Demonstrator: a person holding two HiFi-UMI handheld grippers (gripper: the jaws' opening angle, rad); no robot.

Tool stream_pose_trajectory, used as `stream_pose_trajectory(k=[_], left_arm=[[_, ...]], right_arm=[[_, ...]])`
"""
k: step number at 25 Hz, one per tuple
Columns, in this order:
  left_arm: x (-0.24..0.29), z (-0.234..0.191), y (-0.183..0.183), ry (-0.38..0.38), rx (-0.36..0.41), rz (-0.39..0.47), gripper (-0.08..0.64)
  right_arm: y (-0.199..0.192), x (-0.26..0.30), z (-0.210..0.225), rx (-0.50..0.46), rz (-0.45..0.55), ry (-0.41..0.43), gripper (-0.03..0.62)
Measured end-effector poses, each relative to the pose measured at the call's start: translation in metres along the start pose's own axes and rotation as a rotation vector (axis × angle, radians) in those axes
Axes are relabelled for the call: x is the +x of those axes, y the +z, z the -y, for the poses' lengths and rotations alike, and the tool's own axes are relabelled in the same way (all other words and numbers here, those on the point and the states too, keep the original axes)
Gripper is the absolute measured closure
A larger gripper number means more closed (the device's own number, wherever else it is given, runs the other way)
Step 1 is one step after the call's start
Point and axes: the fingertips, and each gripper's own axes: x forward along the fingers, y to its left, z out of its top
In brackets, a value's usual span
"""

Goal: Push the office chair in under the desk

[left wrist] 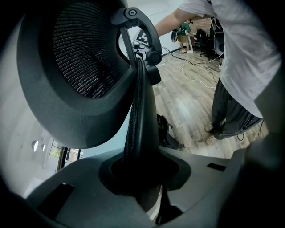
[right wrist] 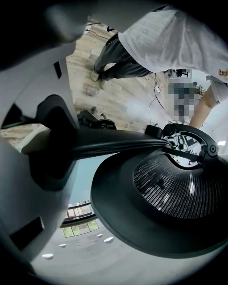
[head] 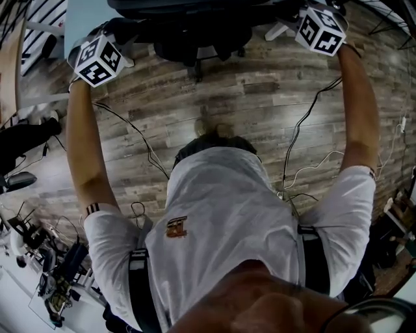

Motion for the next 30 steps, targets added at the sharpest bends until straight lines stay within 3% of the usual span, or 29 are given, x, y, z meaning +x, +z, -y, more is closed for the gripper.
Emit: stream_pose_trajectory(k=[19, 27, 30], left_arm=[[0.024, -0.043, -0.006, 0.015, 0.001, -0.002, 0.462], [0.029, -0.056, -0.005, 0.149, 0.004, -0.021, 0.437], [0.033, -0.059, -0.006, 0.198, 0.007, -0.032, 0.377]], right_arm=[[-0.017, 0.022, 0.04, 0.008, -0.02, -0.007, 0.453], [-0.021, 0.026, 0.049, 0.024, -0.073, -0.073, 0.437], [-0.026, 0.032, 0.054, 0.032, -0.119, -0.123, 0.416]])
